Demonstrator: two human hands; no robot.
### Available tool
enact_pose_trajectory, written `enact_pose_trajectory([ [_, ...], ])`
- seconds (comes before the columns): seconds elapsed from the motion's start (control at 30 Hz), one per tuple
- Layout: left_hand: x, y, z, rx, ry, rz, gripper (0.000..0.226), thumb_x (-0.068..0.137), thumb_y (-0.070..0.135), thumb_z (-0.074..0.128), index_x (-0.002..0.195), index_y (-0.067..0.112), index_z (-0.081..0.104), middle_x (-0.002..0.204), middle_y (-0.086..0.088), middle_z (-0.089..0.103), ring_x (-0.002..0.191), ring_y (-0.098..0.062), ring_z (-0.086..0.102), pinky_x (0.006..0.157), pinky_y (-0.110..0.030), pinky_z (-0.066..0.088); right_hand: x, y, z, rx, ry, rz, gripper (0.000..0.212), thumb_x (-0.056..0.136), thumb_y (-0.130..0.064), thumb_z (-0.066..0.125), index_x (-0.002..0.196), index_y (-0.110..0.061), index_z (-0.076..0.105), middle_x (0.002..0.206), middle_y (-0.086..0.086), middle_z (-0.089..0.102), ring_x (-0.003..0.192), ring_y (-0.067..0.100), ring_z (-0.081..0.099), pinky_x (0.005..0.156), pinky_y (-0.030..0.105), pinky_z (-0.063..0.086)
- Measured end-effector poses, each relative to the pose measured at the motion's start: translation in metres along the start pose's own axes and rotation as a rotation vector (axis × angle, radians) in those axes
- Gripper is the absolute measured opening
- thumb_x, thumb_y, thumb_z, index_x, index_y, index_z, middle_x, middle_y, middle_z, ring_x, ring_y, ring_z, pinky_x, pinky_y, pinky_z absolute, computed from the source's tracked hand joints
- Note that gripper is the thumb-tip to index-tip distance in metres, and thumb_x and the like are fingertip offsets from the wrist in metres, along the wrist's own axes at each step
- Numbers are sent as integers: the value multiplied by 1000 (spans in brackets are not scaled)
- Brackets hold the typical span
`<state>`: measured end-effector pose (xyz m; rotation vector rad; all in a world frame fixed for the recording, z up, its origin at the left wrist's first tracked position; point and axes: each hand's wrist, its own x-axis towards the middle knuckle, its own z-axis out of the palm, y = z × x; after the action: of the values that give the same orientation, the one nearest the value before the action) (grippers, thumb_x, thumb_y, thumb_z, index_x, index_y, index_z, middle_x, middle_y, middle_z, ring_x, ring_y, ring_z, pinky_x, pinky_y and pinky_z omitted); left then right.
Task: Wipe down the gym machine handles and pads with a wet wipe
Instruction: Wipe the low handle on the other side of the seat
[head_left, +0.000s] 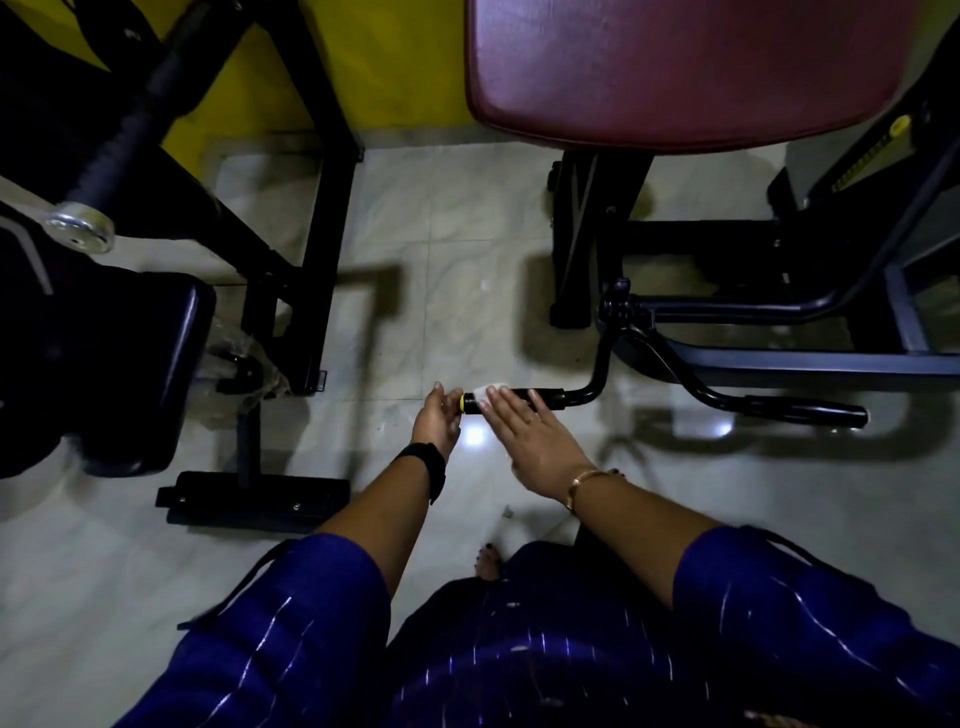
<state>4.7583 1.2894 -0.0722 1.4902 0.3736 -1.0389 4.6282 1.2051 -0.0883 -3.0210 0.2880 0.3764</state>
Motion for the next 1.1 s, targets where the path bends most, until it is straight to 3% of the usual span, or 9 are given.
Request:
enact_pose_trajectory([
  [0.17, -8, 6, 3, 63, 12, -13, 56, 107, 32, 25, 142, -9, 39, 156, -20, 20, 146, -31, 11, 116, -32, 8, -1, 20, -5, -13, -75, 230, 71, 93, -14, 41, 152, -3, 4, 158, 17, 16, 147, 30, 15, 118, 45, -1],
  [0.23, -9, 7, 2, 54, 11, -27, 56, 107, 34, 25, 142, -7, 40, 155, -20, 19, 145, -31, 12, 115, -29, 19, 16, 18, -16, 55, -120, 285, 67, 94, -19, 41, 152, -2, 11, 156, 19, 21, 145, 30, 19, 118, 47, -2],
  [0.3, -13, 9, 1, 35, -22, -61, 57, 107, 37, 24, 144, -3, 40, 156, -16, 26, 146, -29, 20, 108, -23, 34, 31, 10, -25, 114, -149, 251, 70, 92, -20, 44, 151, -3, 12, 155, 19, 22, 145, 30, 19, 119, 45, 0],
  [0.4, -11, 6, -2, 81, -90, -78, 51, 106, 37, 26, 144, 9, 42, 155, -6, 36, 145, -19, 28, 115, -30, 20, 35, -5, -30, 134, -129, 116, 77, 90, -17, 46, 153, -7, 2, 160, 15, 6, 148, 27, 4, 119, 42, -2],
  [0.5, -10, 2, -7, 469, -98, 83, 39, 103, 36, 38, 134, 19, 52, 151, -3, 43, 137, -15, 38, 109, -29, 26, 14, -6, -15, 102, -48, 19, 87, 86, -12, 49, 153, -9, -6, 161, 11, -6, 149, 26, -5, 119, 41, -5],
  [0.6, -3, -4, -22, 1415, -207, 412, 60, 104, 30, 37, 156, 16, 12, 164, -2, 4, 151, -19, 3, 120, -36, 10, -8, 12, -1, 39, -4, 24, 90, 73, -10, 57, 153, -8, 15, 159, 11, 15, 148, 26, 14, 119, 45, 3],
  [0.67, -3, -4, -30, 1744, -198, 530, 70, 103, 39, 34, 156, 16, -6, 163, -1, -12, 150, -20, -10, 120, -41, 2, -13, 23, -1, 10, -16, 113, 89, 74, -12, 60, 153, -8, 18, 159, 12, 19, 147, 26, 18, 118, 44, 3],
  [1.0, -4, -7, -29, 2052, -104, 611, 85, 98, 44, 42, 154, 12, -14, 162, -6, -18, 149, -23, -16, 120, -44, -4, 19, -6, -18, 64, -74, 83, 87, 89, -23, 51, 153, -11, -6, 161, 10, -6, 149, 24, -5, 117, 43, -8],
  [1.1, -6, -6, -29, 2069, -101, 617, 85, 98, 42, 42, 154, 11, -14, 162, -6, -18, 150, -24, -14, 120, -45, -2, -4, 2, -2, 39, -60, 79, 96, 76, -17, 59, 154, -12, 3, 161, 8, 7, 149, 23, 7, 118, 46, 1],
])
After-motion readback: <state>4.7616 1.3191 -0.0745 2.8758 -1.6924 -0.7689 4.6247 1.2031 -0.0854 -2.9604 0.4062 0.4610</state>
